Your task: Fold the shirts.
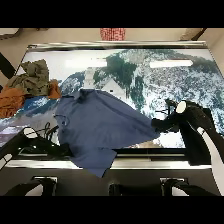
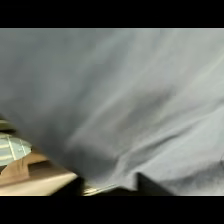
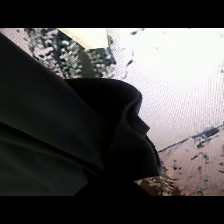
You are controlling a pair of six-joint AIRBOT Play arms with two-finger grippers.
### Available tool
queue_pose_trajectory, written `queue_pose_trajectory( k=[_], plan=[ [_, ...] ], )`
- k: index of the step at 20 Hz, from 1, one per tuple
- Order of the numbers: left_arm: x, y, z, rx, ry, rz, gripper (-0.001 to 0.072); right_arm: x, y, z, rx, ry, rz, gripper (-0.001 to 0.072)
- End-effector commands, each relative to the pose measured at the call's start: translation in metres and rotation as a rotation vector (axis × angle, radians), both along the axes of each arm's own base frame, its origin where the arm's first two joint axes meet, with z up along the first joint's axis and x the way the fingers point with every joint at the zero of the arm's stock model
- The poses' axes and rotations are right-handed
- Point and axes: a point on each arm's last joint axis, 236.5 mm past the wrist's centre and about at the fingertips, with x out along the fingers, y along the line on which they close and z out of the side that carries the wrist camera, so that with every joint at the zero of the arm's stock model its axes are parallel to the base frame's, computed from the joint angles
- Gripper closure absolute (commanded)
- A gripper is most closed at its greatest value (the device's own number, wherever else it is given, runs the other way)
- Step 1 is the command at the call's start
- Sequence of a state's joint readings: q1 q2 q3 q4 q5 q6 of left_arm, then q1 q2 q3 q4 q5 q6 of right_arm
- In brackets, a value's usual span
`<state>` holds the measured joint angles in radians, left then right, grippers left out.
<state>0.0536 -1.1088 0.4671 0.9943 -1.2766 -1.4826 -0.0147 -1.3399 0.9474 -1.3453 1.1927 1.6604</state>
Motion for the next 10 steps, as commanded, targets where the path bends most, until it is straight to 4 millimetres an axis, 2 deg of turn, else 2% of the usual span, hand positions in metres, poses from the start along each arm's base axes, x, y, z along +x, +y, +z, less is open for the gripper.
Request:
queue_pose_trajectory(
  k=[1,2,3,4,5,6,7,8,9,10],
  plan=[
    [0.012,-0.011,-0.011,0.036,-0.042,0.071,0.0589,-0.003,0.001,0.001,0.005,0.013,0.003,0.0670],
    [0.020,-0.013,-0.006,0.029,-0.076,0.063,0.0679,-0.003,0.001,0.004,0.004,0.004,0.008,0.0670],
    [0.035,-0.013,0.005,0.024,-0.135,0.048,0.0681,0.000,0.000,0.011,0.001,-0.025,0.028,0.0671],
    [0.060,-0.011,0.026,0.023,-0.241,0.028,0.0682,0.007,-0.002,0.025,-0.010,-0.075,0.036,0.0671],
    [0.094,-0.005,0.063,0.052,-0.405,0.015,0.0682,0.019,-0.005,0.046,-0.023,-0.151,0.037,0.0671],
    [0.132,0.005,0.118,0.096,-0.611,0.012,0.0683,0.039,-0.008,0.080,-0.040,-0.276,0.033,0.0671],
    [0.163,0.015,0.186,0.136,-0.828,0.031,0.0683,0.063,-0.013,0.124,-0.061,-0.430,0.020,0.0671],
    [0.186,0.029,0.276,0.176,-1.067,0.095,0.0682,0.085,-0.018,0.185,-0.085,-0.630,0.005,0.0672],
    [0.191,0.043,0.367,0.200,-1.289,0.180,0.0682,0.097,-0.024,0.254,-0.115,-0.828,-0.008,0.0672],
    [0.179,0.058,0.460,0.217,-1.511,0.274,0.0682,0.095,-0.031,0.335,-0.152,-1.047,-0.024,0.0671]
  ],
)
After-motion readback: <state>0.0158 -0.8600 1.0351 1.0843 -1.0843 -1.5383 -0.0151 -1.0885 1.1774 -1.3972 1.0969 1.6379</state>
